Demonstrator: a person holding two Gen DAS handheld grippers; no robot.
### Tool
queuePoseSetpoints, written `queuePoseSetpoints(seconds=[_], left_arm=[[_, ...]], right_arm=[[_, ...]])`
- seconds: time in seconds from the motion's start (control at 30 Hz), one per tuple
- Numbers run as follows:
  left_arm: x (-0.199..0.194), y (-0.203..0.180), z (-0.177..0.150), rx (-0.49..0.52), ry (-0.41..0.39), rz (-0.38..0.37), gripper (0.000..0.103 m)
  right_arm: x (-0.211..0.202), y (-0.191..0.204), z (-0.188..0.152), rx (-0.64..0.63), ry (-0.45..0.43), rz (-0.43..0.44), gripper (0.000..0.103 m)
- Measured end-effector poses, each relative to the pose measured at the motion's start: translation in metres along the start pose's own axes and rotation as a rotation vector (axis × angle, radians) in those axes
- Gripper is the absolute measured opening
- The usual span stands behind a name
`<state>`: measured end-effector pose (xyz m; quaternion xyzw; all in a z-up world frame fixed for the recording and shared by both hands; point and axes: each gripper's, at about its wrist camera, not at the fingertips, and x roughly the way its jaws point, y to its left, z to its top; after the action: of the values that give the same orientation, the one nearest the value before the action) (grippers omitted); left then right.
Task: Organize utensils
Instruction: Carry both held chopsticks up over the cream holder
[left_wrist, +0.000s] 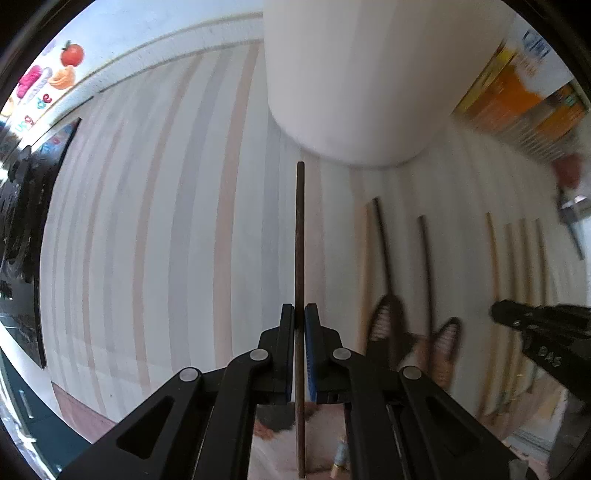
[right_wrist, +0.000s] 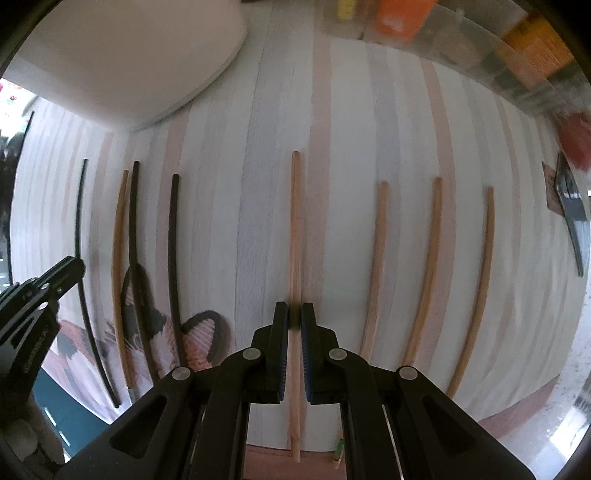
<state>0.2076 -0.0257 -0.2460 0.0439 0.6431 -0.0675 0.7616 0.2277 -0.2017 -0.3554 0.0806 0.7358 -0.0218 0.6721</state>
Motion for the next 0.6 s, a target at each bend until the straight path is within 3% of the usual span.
queuePoseSetpoints(seconds=[0.3,0.6], left_arm=[[-0.074,-0.012,-0.011,-0.013,-0.147,-0.065,0.003],[-0.159,-0.012,-0.003,-0.034,-0.393,-0.068,0.002]], right_arm=[[-0.052,0.0,-0.029,-0.031,-0.161,0.08,0.007],[-0.131,-0.001,-0.026,-0.043,-0.351,0.147,0.007]])
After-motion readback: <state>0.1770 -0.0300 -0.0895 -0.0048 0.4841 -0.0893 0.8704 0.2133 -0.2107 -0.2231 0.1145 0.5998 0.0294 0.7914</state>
